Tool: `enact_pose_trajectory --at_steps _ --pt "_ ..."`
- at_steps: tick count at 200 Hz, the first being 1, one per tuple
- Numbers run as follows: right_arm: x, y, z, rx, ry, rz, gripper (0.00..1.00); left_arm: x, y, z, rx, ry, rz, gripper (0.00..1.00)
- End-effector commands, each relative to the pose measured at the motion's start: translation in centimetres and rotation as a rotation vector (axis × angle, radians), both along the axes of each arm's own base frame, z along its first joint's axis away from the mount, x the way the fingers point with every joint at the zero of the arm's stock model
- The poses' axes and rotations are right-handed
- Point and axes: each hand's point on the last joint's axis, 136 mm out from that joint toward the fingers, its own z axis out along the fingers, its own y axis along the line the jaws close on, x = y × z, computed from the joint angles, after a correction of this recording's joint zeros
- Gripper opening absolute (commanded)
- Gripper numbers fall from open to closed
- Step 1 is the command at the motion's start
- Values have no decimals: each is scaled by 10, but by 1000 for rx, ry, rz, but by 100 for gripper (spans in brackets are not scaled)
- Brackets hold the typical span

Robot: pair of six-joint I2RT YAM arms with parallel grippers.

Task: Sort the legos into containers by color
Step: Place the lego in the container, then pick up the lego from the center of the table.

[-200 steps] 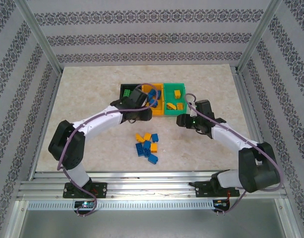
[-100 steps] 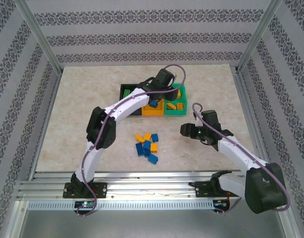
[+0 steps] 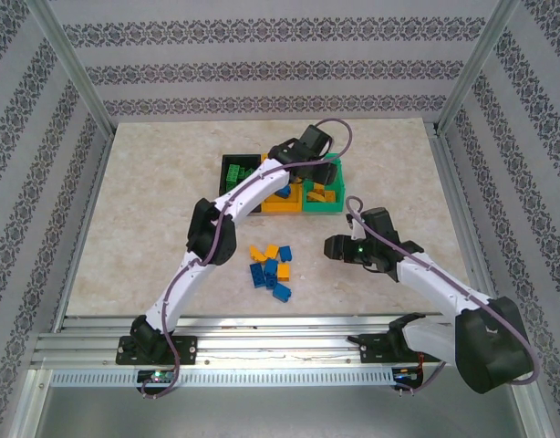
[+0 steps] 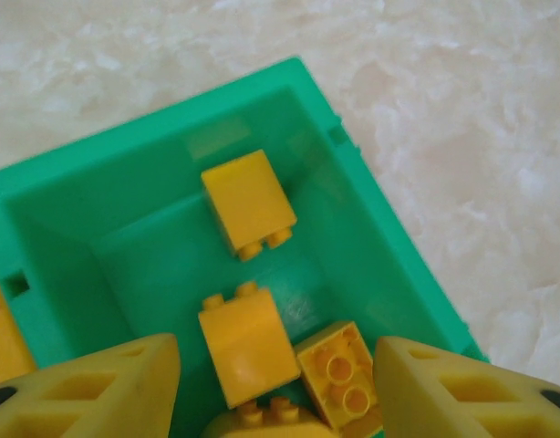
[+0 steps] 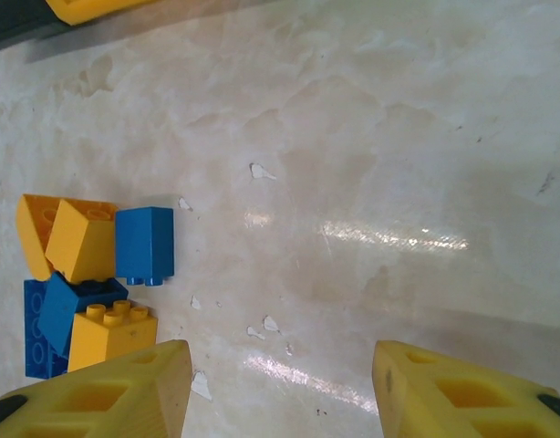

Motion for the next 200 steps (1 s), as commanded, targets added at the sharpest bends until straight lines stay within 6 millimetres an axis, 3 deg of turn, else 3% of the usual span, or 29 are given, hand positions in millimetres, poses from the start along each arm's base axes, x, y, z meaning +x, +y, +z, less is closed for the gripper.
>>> enact_pose_trajectory --at_steps 1,38,94,143,200 --pt "5 13 1 0 8 27 55 -16 19 37 8 -9 -9 58" --pt "10 52 1 -36 -7 136 55 -42 41 52 -73 -15 31 58" --pt "16 95 3 -37 -16 235 55 -73 102 33 -243 81 177 58" --pt "13 112 -10 -74 0 296 56 -106 155 16 -243 76 286 58" --pt "16 123 -35 -169 48 342 57 -132 187 9 -227 53 341 58"
